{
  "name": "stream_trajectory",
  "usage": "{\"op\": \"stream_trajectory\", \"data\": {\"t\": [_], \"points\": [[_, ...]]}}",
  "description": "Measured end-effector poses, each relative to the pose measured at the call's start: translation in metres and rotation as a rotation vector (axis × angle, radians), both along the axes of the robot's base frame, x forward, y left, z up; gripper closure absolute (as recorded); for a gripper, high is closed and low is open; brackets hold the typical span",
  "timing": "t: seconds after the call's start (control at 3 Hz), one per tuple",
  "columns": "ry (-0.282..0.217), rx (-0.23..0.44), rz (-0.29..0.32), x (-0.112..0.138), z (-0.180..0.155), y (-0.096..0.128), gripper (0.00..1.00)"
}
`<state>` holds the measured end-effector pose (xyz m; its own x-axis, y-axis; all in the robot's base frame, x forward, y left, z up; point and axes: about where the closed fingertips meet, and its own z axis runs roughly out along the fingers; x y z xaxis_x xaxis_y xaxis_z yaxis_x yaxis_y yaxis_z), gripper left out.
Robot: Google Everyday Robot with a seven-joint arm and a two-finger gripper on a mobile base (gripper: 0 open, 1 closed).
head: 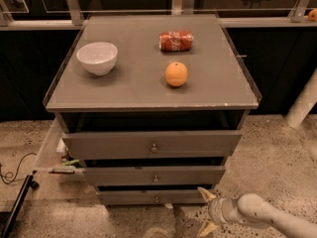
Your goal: Open bottom drawer
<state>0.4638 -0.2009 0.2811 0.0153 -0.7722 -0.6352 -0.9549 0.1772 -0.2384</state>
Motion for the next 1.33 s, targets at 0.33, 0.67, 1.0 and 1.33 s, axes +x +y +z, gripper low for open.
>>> {"op": "stream_trajectory", "data": {"t": [0.33, 0.67, 1.0, 1.33], "points": [[-0.029, -0.034, 0.017, 0.013, -0.018, 0.008, 0.0], [-0.039, -0.036, 0.042, 0.028, -0.036, 0.015, 0.0], [-0.026, -0.023, 0.036, 0.043, -0.051, 0.013, 0.0], [-0.012, -0.008, 0.029, 0.054, -0.065, 0.012, 0.0]]}}
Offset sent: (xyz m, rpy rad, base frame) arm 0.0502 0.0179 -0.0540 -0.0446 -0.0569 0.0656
